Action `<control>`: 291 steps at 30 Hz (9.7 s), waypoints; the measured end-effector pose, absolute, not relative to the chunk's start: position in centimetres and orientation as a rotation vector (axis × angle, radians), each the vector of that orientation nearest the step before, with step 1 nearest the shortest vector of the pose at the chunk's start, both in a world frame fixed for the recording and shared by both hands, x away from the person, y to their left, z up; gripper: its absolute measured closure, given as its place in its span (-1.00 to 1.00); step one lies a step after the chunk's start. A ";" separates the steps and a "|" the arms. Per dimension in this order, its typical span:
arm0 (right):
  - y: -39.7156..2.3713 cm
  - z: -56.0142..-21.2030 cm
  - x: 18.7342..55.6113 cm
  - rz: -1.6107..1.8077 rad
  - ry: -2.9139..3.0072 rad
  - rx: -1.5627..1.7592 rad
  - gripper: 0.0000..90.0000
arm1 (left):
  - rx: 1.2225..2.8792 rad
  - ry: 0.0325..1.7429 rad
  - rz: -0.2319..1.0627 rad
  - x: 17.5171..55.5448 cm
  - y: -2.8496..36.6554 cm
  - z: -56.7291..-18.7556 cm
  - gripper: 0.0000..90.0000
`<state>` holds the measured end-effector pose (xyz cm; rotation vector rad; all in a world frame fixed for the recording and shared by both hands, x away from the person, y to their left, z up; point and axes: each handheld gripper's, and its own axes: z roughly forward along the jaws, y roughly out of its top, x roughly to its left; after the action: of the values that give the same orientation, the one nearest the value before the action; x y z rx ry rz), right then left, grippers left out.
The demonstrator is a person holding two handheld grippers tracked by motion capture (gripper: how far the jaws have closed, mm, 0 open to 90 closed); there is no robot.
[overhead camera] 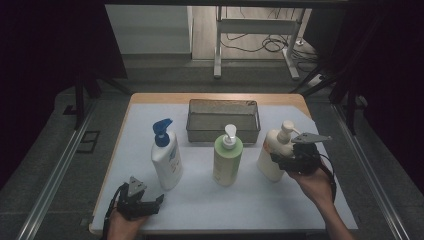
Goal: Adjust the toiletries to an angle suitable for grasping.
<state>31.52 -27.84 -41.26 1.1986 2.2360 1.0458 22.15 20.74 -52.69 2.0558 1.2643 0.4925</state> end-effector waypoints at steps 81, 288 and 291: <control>-20.8 -29.7 36.8 1.133 2.296 1.006 -0.16 | 2.055 1.263 0.491 22.2 20.8 -52.7 -0.73; -17.4 -40.9 45.5 1.141 2.396 1.037 0.53 | 2.053 1.263 0.491 22.2 20.7 -52.7 -0.73; -17.3 -41.3 45.9 1.126 2.385 1.070 0.73 | 2.054 1.264 0.493 22.2 20.7 -52.7 -0.73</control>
<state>45.94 -17.30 -41.28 1.0702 2.3854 1.1260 22.15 20.75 -52.71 2.0539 1.2638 0.4927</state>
